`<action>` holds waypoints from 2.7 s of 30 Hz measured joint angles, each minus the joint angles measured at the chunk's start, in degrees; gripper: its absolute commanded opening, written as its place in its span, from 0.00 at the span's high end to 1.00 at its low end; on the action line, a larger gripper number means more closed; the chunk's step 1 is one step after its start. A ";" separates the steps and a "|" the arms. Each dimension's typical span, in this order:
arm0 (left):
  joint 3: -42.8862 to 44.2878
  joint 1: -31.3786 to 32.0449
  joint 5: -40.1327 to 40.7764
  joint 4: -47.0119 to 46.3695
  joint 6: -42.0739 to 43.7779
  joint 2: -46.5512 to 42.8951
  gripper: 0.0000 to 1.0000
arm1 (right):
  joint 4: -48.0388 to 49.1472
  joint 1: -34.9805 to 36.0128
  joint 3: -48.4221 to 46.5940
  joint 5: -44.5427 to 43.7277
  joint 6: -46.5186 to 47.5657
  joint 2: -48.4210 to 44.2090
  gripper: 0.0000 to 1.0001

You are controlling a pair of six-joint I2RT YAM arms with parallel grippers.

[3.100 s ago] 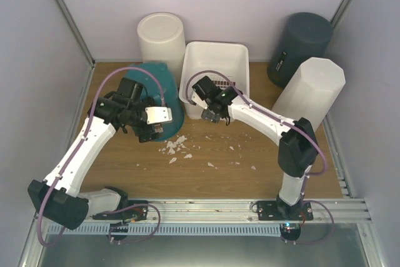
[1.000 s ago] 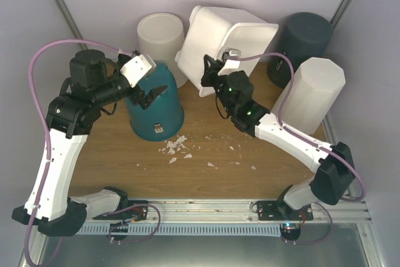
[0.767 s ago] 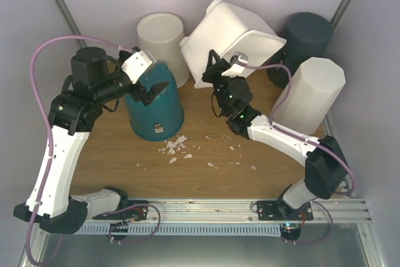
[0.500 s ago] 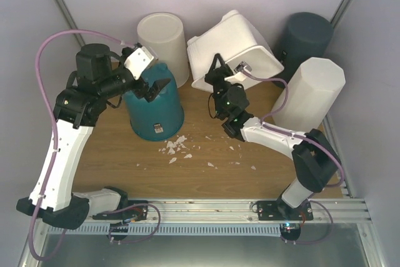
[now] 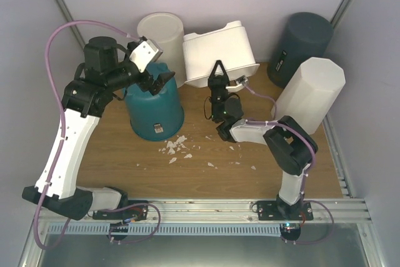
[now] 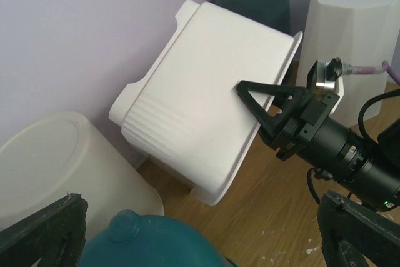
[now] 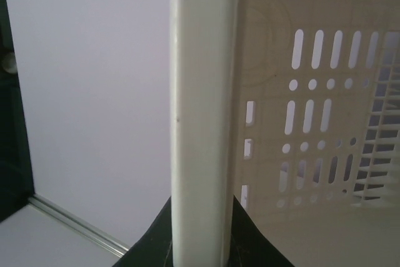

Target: Turn the large container upside down

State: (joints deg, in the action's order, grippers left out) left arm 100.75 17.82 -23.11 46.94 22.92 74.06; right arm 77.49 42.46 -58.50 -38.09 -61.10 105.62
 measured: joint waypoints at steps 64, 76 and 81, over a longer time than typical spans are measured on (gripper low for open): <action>-12.07 -47.28 -13.94 -4.52 -8.92 -2.40 0.01 | 11.28 13.33 28.76 -30.69 -38.86 17.59 0.00; -20.15 -50.23 -15.08 -11.23 -12.83 -1.09 0.01 | 6.19 14.10 36.79 -26.51 -35.30 4.35 0.00; -20.09 -50.25 -15.21 -12.20 -12.87 -0.07 0.01 | -29.94 13.18 29.99 -18.10 -49.88 -8.83 0.00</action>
State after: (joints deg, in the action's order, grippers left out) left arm 80.66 -32.42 -38.33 34.74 10.04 74.00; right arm 47.55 55.64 -28.51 -56.18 -110.98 96.79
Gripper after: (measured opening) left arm 0.989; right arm 0.997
